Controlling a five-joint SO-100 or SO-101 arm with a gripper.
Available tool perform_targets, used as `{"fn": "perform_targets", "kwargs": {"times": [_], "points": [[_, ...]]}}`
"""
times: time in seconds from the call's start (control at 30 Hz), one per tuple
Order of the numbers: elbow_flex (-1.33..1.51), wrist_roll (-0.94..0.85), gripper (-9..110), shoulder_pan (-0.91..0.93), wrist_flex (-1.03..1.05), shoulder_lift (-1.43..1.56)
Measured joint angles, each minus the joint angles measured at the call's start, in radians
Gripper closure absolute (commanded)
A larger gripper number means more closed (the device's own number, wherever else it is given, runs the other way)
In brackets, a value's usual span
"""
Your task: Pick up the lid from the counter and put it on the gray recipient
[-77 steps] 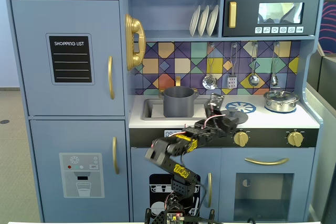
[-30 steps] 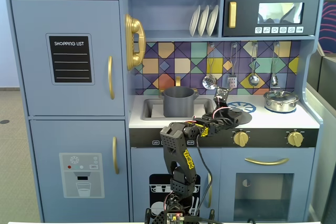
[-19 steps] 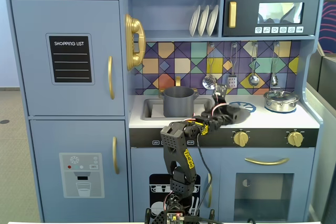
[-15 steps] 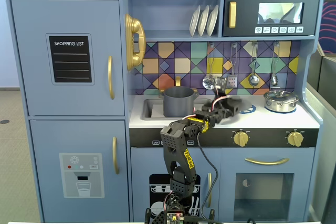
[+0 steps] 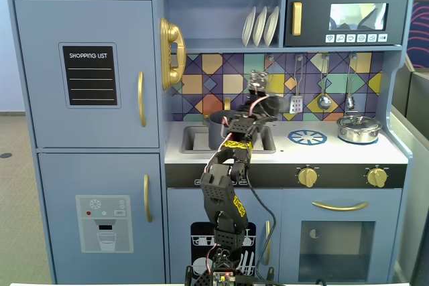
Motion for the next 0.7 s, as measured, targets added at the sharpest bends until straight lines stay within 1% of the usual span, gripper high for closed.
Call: {"fn": "perform_targets", "kwargs": {"times": [0.17, 0.43, 0.7], "points": [[0.0, 0.002, 102, -0.101, 0.032, 0.012], [0.043, -0.032, 102, -0.236, 0.009, 0.015], [0.129, -0.084, 102, -0.282, -0.077, 0.015]]}}
